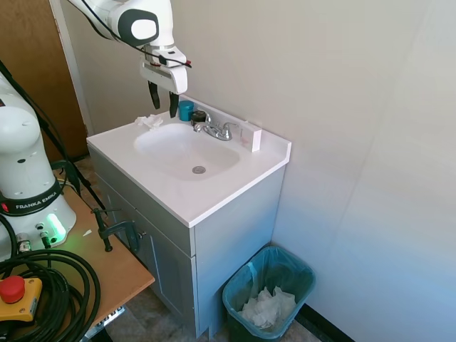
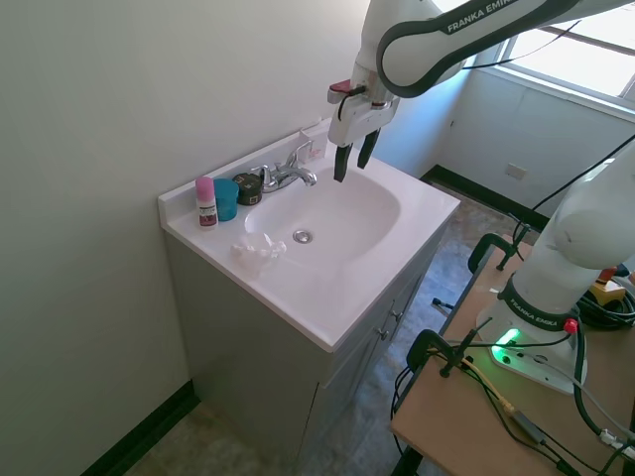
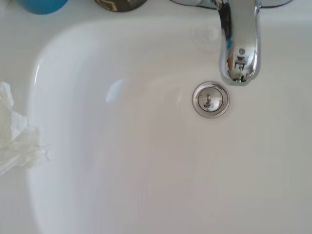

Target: Throw the tissue in the trash bin

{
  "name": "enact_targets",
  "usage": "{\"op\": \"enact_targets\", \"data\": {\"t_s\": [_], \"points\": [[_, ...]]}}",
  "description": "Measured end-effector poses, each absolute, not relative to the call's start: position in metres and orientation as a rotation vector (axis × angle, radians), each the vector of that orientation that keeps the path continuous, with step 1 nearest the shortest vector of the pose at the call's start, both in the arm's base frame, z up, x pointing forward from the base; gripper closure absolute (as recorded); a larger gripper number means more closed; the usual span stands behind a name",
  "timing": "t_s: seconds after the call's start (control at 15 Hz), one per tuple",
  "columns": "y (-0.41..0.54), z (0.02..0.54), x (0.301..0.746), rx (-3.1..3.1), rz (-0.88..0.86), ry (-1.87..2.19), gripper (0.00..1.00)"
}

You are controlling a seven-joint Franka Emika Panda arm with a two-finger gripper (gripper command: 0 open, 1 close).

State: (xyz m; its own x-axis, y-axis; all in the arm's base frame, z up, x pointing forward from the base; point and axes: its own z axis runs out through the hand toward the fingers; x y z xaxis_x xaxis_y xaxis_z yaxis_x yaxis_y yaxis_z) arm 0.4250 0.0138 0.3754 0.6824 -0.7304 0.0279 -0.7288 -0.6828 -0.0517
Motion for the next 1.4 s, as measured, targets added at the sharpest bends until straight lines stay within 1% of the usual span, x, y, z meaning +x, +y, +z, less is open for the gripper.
{"op": "enact_targets", "data": {"t_s": [0.2, 0.53, 0.67, 0.87, 1.2, 1.27, 1.4], "points": [[0.022, 0.374, 0.425, -2.862, -0.066, 1.213, 0.0], [0.137, 0.367, 0.437, -2.914, -0.144, 1.08, 0.0], [0.167, 0.352, 0.452, -2.921, -0.142, 1.052, 0.0], [0.198, 0.32, 0.472, -2.929, -0.093, 1.034, 0.0], [0.21, 0.268, 0.499, -2.933, -0.035, 1.087, 0.0], [0.209, 0.262, 0.506, -2.93, -0.029, 1.099, 1.0], [0.207, 0.252, 0.517, -2.929, -0.015, 1.118, 1.0]]}}
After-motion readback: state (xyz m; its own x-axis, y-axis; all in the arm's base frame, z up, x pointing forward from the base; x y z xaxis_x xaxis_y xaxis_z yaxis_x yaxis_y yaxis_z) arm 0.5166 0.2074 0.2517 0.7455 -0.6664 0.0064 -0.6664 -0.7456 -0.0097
